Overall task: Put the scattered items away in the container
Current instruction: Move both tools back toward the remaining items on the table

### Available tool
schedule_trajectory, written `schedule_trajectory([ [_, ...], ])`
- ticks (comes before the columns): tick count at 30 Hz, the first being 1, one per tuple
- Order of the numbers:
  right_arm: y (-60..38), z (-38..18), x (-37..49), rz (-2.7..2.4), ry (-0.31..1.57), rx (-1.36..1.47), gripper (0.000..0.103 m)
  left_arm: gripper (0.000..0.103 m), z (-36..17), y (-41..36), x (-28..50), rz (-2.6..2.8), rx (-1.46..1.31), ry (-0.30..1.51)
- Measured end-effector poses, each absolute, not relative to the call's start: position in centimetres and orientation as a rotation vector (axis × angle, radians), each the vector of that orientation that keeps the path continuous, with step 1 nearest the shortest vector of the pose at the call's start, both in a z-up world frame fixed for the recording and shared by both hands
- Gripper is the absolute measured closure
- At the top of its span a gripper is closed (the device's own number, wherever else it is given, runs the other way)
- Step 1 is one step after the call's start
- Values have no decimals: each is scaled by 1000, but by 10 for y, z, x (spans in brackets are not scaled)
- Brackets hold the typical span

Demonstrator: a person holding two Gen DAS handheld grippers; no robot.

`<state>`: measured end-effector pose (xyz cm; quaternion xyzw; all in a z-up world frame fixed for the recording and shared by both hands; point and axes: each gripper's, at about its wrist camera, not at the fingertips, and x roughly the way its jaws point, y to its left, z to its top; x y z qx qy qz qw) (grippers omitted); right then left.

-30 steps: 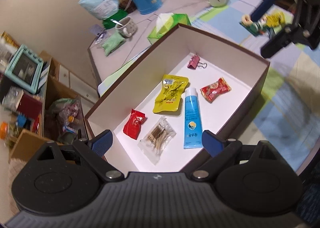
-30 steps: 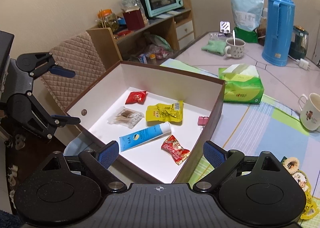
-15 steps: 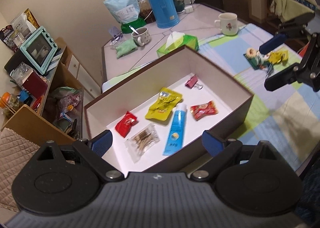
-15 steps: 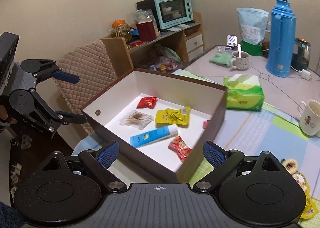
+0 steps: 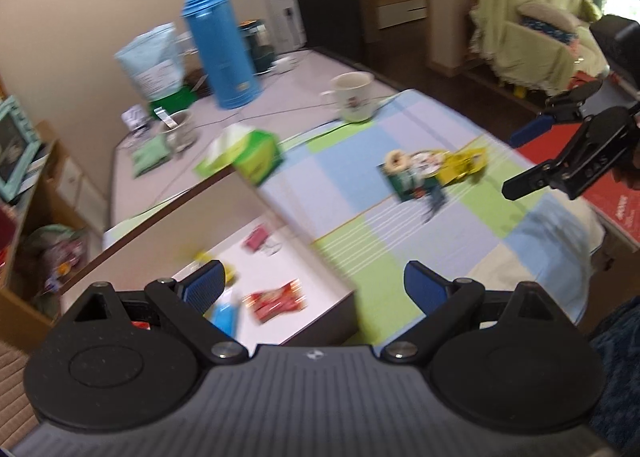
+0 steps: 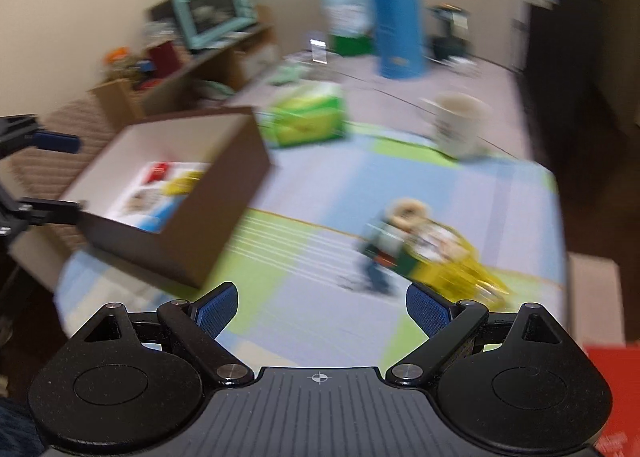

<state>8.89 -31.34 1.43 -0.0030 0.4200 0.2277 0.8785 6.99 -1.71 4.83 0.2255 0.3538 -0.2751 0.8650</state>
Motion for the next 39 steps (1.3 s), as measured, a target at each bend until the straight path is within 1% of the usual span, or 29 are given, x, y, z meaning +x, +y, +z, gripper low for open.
schedule_trajectory([
  [8, -390, -4, 90, 346, 947, 54, 9, 8, 20, -96, 85, -686, 453, 779],
  [17, -429, -22, 114, 321, 990, 76, 9, 9, -19, -155, 115, -687, 422, 870],
  [26, -422, -41, 159, 420, 1008, -8, 9, 9, -44, -176, 152, -640, 397, 963],
  [39, -390, -95, 223, 606, 1079, -221, 9, 9, -74, -186, 199, -613, 336, 1059],
])
